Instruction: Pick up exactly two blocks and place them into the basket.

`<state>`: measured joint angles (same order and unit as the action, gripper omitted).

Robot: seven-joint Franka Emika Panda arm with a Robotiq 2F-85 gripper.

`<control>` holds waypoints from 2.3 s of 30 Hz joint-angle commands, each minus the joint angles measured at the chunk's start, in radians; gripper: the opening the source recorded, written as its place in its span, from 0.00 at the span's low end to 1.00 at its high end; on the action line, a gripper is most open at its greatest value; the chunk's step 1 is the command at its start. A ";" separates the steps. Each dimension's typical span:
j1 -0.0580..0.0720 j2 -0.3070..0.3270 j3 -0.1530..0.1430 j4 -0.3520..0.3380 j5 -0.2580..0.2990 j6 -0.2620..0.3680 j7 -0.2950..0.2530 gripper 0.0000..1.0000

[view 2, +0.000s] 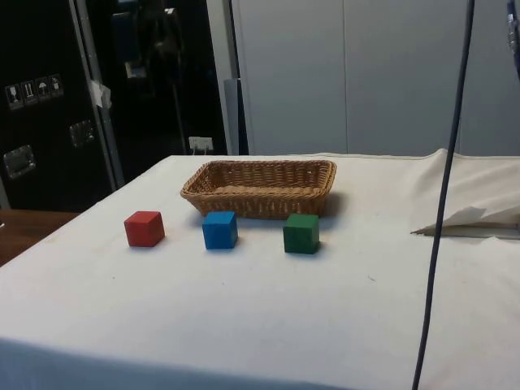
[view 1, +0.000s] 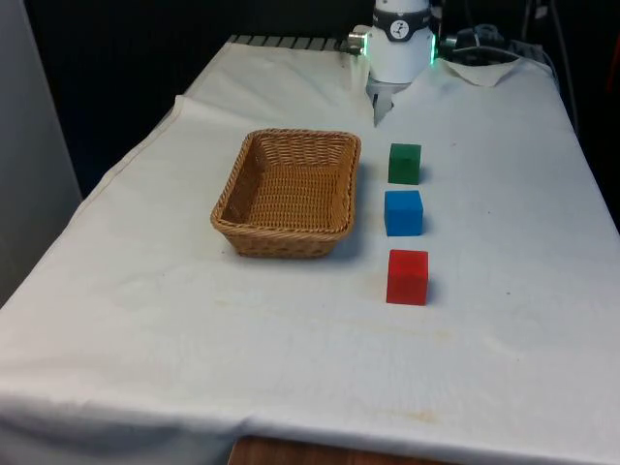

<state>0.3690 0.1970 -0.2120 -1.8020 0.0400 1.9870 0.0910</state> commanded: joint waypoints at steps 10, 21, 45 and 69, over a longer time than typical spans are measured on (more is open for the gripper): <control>-0.004 0.082 0.004 0.066 0.003 0.067 -0.006 1.00; -0.016 0.148 -0.004 0.098 0.005 0.157 -0.050 1.00; -0.055 0.284 -0.020 0.107 0.048 0.329 -0.207 1.00; -0.070 0.474 -0.059 0.198 0.147 0.380 -0.214 1.00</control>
<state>0.3020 0.6700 -0.2740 -1.6050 0.1780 2.3590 -0.1170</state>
